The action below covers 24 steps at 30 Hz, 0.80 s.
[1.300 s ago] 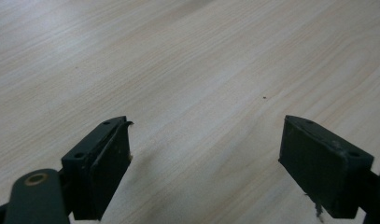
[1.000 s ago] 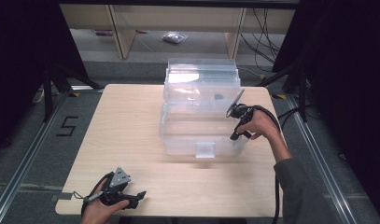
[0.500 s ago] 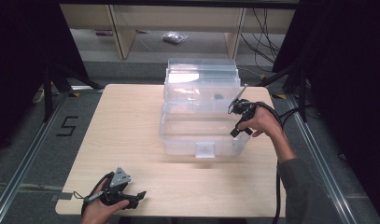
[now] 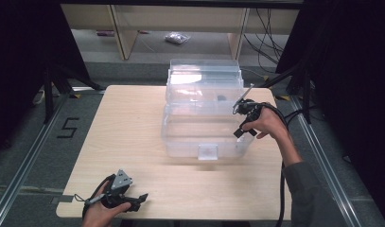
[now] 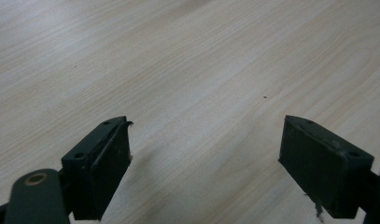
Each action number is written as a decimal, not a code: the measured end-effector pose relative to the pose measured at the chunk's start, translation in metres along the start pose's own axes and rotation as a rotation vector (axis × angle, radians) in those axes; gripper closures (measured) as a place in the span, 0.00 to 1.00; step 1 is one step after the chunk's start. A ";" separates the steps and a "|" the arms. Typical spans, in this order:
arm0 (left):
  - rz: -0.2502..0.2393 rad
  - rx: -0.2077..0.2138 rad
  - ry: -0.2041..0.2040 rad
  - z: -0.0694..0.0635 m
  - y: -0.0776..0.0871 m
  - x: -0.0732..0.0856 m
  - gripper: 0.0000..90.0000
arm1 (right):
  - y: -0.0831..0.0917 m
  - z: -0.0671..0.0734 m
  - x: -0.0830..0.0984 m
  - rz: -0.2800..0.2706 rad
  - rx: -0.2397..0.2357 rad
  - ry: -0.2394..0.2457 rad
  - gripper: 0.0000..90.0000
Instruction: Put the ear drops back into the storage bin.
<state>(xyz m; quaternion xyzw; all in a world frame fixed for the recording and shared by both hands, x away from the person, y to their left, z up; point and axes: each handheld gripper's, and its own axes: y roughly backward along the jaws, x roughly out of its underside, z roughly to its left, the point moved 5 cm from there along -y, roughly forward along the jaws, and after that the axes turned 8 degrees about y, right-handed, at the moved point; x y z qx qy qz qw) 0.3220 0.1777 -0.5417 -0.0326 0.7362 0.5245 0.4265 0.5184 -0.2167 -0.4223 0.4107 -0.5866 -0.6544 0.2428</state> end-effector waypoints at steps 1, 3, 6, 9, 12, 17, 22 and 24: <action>-0.031 0.001 0.031 -0.002 -0.002 -0.001 0.18 | 0.000 0.000 0.000 0.000 0.000 0.000 0.44; -0.043 0.006 0.047 -0.003 -0.003 -0.001 0.17 | 0.001 0.001 0.000 -0.009 0.002 0.002 0.44; -0.006 0.001 0.002 0.000 0.000 0.000 0.18 | 0.004 0.003 -0.001 -0.020 0.000 -0.002 0.43; -0.007 0.000 0.002 0.000 0.000 0.000 0.17 | 0.006 0.004 -0.001 -0.028 0.015 0.003 0.43; -0.039 -0.002 0.040 -0.003 -0.003 -0.001 0.18 | 0.009 0.006 -0.001 -0.044 0.014 -0.005 0.41; -0.046 -0.001 0.049 -0.003 -0.003 -0.001 0.18 | 0.012 0.008 -0.001 -0.056 0.029 -0.003 0.40; -0.046 -0.002 0.048 -0.003 -0.003 -0.001 0.18 | 0.015 0.010 -0.001 -0.080 0.032 -0.006 0.39; -0.030 0.003 0.030 -0.002 -0.001 -0.001 0.17 | 0.015 0.012 0.000 -0.091 0.024 -0.008 0.39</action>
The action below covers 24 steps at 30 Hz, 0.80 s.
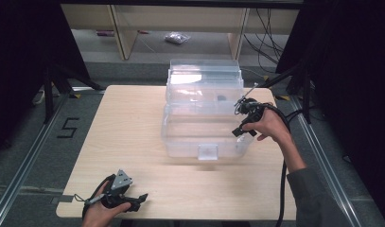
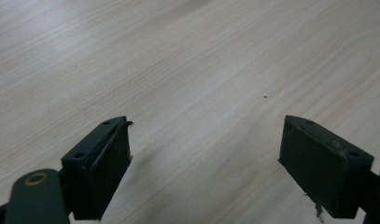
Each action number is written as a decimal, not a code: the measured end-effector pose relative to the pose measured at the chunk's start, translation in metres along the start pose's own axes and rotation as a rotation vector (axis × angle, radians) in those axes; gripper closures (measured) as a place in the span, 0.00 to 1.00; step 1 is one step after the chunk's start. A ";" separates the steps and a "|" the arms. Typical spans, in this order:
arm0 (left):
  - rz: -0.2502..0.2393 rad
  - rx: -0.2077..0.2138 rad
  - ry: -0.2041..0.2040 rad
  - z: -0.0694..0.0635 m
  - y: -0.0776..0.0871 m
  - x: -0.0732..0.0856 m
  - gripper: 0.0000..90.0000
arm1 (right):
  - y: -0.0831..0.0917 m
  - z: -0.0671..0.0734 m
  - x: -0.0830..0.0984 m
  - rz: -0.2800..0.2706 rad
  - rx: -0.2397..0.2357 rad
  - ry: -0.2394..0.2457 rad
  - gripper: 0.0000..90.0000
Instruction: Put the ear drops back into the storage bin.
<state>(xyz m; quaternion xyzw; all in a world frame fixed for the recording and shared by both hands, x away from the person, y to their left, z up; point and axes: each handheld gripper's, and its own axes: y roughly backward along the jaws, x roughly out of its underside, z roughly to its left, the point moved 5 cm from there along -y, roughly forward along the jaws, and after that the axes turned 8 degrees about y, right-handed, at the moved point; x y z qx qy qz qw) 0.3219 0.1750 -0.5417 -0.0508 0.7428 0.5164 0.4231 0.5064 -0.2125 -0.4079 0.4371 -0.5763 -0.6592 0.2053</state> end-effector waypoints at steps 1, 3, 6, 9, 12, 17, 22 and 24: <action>0.025 -0.005 -0.031 0.002 0.002 0.001 0.18 | 0.000 0.000 0.000 -0.011 0.010 0.008 0.39; 0.027 -0.004 -0.027 0.002 0.001 0.001 0.18 | 0.001 0.002 0.001 -0.017 0.005 0.005 0.38; 0.019 -0.006 -0.024 0.001 0.001 0.001 0.18 | 0.001 0.002 0.002 -0.027 0.002 0.008 0.37; -0.013 0.000 0.020 -0.001 -0.002 0.000 0.17 | 0.003 0.003 0.004 -0.045 0.008 0.001 0.37; 0.024 -0.007 -0.031 0.002 0.001 0.001 0.18 | 0.005 0.004 0.004 -0.060 0.008 -0.007 0.36; -0.018 -0.005 0.019 -0.001 -0.002 0.000 0.18 | 0.008 0.005 0.007 -0.087 0.005 -0.021 0.36; 0.024 -0.002 -0.029 0.002 0.001 0.001 0.17 | 0.008 0.010 0.012 -0.093 -0.003 -0.044 0.35; 0.023 -0.003 -0.019 0.002 0.000 0.001 0.18 | 0.008 0.009 0.012 -0.121 0.004 -0.018 0.34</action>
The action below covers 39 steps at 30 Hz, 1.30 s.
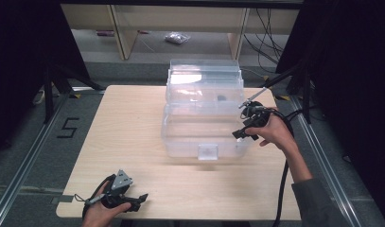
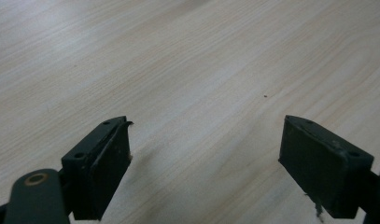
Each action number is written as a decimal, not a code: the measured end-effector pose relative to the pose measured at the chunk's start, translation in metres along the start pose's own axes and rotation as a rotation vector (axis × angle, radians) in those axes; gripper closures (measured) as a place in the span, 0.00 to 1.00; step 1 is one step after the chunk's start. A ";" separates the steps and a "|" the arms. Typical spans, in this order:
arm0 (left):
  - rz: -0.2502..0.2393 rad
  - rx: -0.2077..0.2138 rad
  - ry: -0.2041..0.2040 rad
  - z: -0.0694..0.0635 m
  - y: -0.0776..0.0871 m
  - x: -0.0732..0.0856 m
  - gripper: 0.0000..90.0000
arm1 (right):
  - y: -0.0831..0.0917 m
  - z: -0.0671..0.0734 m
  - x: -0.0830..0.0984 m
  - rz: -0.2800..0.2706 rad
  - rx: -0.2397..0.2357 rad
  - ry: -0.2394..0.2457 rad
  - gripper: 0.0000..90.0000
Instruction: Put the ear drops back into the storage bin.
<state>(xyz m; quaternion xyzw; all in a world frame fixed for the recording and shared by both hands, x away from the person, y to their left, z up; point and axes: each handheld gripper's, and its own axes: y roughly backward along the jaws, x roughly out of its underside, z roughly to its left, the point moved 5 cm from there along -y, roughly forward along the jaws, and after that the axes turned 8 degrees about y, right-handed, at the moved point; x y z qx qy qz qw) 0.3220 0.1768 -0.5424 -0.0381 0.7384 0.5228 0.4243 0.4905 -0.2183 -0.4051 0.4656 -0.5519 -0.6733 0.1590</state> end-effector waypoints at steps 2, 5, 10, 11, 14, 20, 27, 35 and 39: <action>-0.006 0.001 0.008 0.000 0.000 0.000 0.18 | 0.001 0.003 0.001 -0.005 -0.003 -0.031 0.34; 0.001 -0.001 -0.006 0.000 0.000 0.000 0.17 | 0.003 0.005 0.003 -0.027 -0.007 -0.043 0.34; -0.006 0.001 0.006 0.000 0.000 0.000 0.18 | 0.003 0.007 0.006 -0.058 0.003 -0.013 0.32; -0.007 0.001 0.007 0.000 0.000 0.000 0.18 | 0.004 0.010 0.007 -0.049 -0.005 -0.034 0.32; 0.004 -0.002 -0.002 0.001 0.000 0.000 0.17 | 0.004 0.014 0.008 -0.069 0.001 -0.031 0.31; -0.008 -0.001 0.011 0.000 0.000 0.000 0.18 | 0.003 0.026 0.011 -0.107 -0.007 -0.017 0.30; -0.013 0.000 0.010 0.000 0.000 -0.001 0.18 | 0.000 0.037 0.016 -0.168 -0.018 -0.014 0.29; -0.004 -0.002 0.006 0.000 0.000 0.000 0.18 | 0.003 0.043 0.024 -0.199 0.003 0.019 0.29; -0.006 -0.001 0.004 0.000 0.000 0.000 0.18 | 0.000 0.048 0.029 -0.230 0.008 0.017 0.29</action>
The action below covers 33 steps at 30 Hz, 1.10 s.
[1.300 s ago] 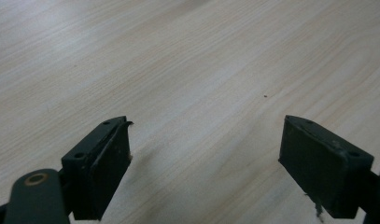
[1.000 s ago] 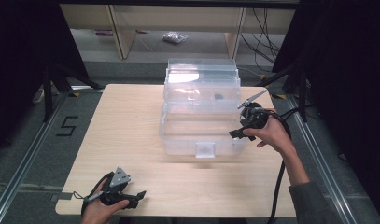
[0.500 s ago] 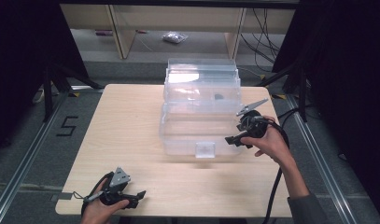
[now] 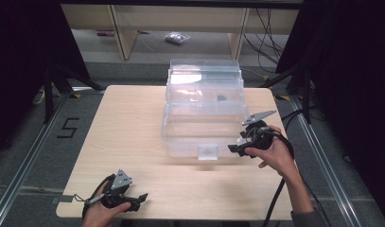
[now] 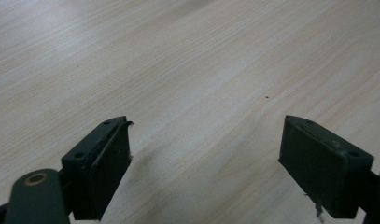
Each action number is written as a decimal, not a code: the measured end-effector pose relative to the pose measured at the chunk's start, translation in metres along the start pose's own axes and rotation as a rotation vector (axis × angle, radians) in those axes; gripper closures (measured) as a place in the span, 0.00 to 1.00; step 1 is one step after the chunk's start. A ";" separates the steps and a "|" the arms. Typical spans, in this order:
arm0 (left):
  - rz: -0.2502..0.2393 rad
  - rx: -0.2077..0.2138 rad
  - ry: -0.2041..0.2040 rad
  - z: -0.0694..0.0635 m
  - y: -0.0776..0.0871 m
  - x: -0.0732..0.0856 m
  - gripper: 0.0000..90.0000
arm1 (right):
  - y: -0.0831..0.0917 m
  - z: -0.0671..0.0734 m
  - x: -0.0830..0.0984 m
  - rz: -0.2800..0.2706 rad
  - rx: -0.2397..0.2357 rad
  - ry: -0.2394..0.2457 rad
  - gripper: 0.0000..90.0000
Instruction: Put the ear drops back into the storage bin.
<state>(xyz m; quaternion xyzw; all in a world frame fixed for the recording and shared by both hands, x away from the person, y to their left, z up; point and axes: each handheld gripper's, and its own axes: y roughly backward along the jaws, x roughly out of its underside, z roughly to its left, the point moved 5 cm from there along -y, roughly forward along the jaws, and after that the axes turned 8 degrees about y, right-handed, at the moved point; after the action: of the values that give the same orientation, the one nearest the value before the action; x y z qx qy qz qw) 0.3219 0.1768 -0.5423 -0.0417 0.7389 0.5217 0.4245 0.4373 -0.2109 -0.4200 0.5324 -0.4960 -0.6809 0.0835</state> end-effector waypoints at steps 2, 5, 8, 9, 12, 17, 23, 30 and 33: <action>-0.004 0.000 0.003 0.000 0.000 0.000 0.17 | 0.001 0.002 0.003 0.004 0.000 0.005 0.29; 0.004 -0.003 -0.006 0.000 0.000 0.000 0.18 | 0.002 0.006 0.005 0.007 -0.010 -0.005 0.29; -0.002 -0.001 0.002 0.000 0.000 0.000 0.18 | 0.000 0.010 0.006 -0.015 -0.011 -0.008 0.29; 0.004 -0.003 -0.008 0.000 0.000 0.000 0.18 | 0.002 0.012 0.006 0.006 -0.008 -0.020 0.29; 0.013 -0.001 -0.012 0.000 0.001 0.000 0.18 | -0.001 0.013 0.008 -0.016 0.002 0.015 0.29; -0.036 0.003 0.033 -0.003 -0.002 -0.002 0.17 | 0.001 0.017 0.011 -0.002 -0.011 0.003 0.29; -0.015 0.008 0.002 -0.003 0.000 -0.001 0.18 | 0.003 0.022 0.017 -0.001 -0.017 -0.012 0.29; -0.022 0.009 0.009 -0.003 0.000 -0.001 0.18 | 0.003 0.025 0.022 -0.019 -0.008 -0.001 0.29; 0.002 0.002 -0.020 -0.001 0.002 -0.001 0.17 | 0.002 0.027 0.021 -0.043 -0.001 0.000 0.29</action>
<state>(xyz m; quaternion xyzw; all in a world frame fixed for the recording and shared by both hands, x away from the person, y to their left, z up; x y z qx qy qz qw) 0.3211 0.1767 -0.5403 -0.0353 0.7352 0.5218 0.4312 0.4061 -0.2096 -0.4338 0.5430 -0.4841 -0.6827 0.0691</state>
